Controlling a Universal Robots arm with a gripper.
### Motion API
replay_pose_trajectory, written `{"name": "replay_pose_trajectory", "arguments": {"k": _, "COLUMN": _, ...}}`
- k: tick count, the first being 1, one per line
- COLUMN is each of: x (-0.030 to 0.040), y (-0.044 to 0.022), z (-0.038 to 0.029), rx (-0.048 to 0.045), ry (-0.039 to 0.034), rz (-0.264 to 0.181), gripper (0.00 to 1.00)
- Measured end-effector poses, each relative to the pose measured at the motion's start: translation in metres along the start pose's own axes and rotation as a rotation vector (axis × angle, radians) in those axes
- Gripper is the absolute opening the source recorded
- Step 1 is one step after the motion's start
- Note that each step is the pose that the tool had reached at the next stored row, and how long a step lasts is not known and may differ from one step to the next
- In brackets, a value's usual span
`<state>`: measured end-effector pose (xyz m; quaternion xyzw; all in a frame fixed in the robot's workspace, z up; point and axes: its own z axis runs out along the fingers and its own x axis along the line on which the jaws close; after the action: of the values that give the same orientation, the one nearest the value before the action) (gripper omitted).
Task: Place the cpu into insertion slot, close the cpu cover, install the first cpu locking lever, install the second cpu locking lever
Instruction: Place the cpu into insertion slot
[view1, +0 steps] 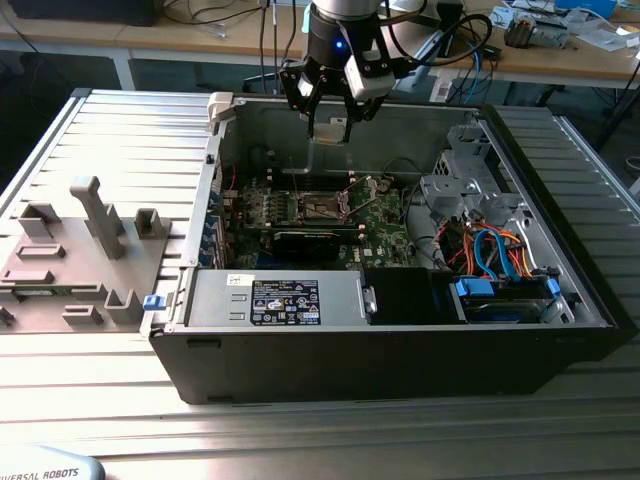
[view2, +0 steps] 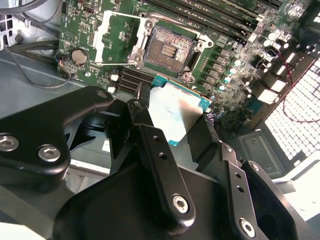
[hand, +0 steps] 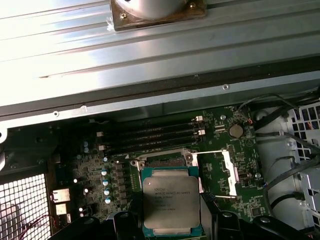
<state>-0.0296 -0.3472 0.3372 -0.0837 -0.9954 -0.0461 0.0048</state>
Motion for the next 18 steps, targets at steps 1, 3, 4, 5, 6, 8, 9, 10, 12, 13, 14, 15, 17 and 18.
{"name": "replay_pose_trajectory", "arguments": {"k": 1, "x": 0.0, "y": 0.0, "z": 0.0001, "rx": -0.0001, "ry": -0.0001, "rz": 0.001, "gripper": 0.54}}
{"name": "replay_pose_trajectory", "arguments": {"k": 3, "x": 0.0, "y": 0.0, "z": 0.0001, "rx": 0.0, "ry": -0.0002, "rz": 0.003, "gripper": 0.54}}
{"name": "replay_pose_trajectory", "arguments": {"k": 4, "x": 0.0, "y": 0.0, "z": 0.0001, "rx": -0.0001, "ry": -0.0004, "rz": 0.005, "gripper": 0.54}}
{"name": "replay_pose_trajectory", "arguments": {"k": 5, "x": 0.0, "y": 0.0, "z": 0.0001, "rx": -0.0001, "ry": -0.0005, "rz": 0.005, "gripper": 0.54}}
{"name": "replay_pose_trajectory", "arguments": {"k": 6, "x": 0.0, "y": 0.0, "z": 0.0001, "rx": -0.0001, "ry": -0.0006, "rz": 0.006, "gripper": 0.54}}
{"name": "replay_pose_trajectory", "arguments": {"k": 8, "x": 0.0, "y": 0.0, "z": 0.0002, "rx": -0.0002, "ry": -0.0008, "rz": 0.009, "gripper": 0.54}}
{"name": "replay_pose_trajectory", "arguments": {"k": 9, "x": 0.0, "y": 0.0, "z": 0.0002, "rx": -0.0002, "ry": -0.0009, "rz": 0.01, "gripper": 0.54}}
{"name": "replay_pose_trajectory", "arguments": {"k": 10, "x": 0.0, "y": 0.0, "z": 0.0002, "rx": -0.0002, "ry": -0.0009, "rz": 0.01, "gripper": 0.54}}
{"name": "replay_pose_trajectory", "arguments": {"k": 12, "x": 0.0, "y": 0.0, "z": 0.0003, "rx": -0.0002, "ry": -0.0012, "rz": 0.012, "gripper": 0.54}}
{"name": "replay_pose_trajectory", "arguments": {"k": 13, "x": 0.0, "y": 0.0, "z": 0.0003, "rx": -0.0002, "ry": -0.0012, "rz": 0.014, "gripper": 0.54}}
{"name": "replay_pose_trajectory", "arguments": {"k": 14, "x": 0.0, "y": 0.0, "z": 0.0003, "rx": -0.0002, "ry": -0.0013, "rz": 0.014, "gripper": 0.54}}
{"name": "replay_pose_trajectory", "arguments": {"k": 15, "x": 0.0, "y": 0.0, "z": 0.0003, "rx": -0.0003, "ry": -0.0014, "rz": 0.016, "gripper": 0.54}}
{"name": "replay_pose_trajectory", "arguments": {"k": 17, "x": 0.0, "y": 0.0, "z": 0.0004, "rx": -0.0003, "ry": -0.0016, "rz": 0.018, "gripper": 0.54}}
{"name": "replay_pose_trajectory", "arguments": {"k": 18, "x": 0.0, "y": 0.0, "z": 0.0004, "rx": -0.0003, "ry": -0.0018, "rz": 0.019, "gripper": 0.54}}
